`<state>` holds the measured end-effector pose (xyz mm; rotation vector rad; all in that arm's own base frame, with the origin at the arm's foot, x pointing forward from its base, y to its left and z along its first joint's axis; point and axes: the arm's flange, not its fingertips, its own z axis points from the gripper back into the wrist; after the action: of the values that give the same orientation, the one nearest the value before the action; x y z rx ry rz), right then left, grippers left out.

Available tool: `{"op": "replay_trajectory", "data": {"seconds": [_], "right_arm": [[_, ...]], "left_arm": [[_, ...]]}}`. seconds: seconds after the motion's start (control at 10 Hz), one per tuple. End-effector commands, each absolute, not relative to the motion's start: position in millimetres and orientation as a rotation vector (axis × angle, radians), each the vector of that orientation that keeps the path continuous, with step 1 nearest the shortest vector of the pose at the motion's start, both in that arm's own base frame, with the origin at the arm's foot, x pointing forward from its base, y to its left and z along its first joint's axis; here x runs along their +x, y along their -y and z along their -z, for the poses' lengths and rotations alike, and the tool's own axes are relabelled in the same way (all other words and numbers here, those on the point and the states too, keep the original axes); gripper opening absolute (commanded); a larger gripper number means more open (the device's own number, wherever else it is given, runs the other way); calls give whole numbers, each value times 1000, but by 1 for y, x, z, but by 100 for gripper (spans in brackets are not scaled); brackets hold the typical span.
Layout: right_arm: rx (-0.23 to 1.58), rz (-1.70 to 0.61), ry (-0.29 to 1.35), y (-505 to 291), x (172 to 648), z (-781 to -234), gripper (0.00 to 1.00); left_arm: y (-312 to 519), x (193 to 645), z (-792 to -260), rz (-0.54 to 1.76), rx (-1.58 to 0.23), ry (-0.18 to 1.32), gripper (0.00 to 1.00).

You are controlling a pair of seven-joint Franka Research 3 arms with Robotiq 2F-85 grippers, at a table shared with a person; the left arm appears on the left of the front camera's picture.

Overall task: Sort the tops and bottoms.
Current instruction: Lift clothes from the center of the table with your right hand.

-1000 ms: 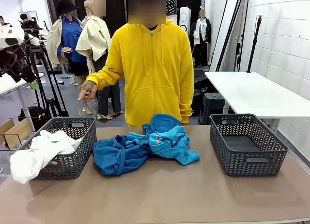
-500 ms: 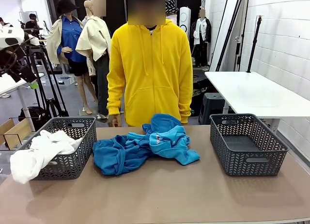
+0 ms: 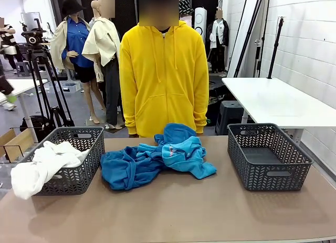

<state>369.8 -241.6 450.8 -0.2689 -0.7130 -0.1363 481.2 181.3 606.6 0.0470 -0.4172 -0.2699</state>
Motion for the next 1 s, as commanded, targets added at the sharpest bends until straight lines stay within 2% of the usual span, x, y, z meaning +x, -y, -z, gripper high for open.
{"op": "replay_trajectory", "data": {"seconds": [0.0,0.3,0.4,0.5,0.7,0.9], "right_arm": [[-266,134,712,242,370,-450,100],[-269,136,713,242,370,-451,100],[-272,103,738,224,382,-473,100],[-240,40,810,195,398,-506,100],[-184,-87,950,127,415,-569,100],[-92,-187,1004,49,418,-617,100]], "left_arm": [[-202,478,-597,160,56,398,100],[-238,463,-561,5,-32,351,100],[-232,467,-561,35,-81,386,100],[-242,464,-565,61,12,343,100],[-242,464,-565,61,12,343,100],[-242,464,-565,61,12,343,100]]}}
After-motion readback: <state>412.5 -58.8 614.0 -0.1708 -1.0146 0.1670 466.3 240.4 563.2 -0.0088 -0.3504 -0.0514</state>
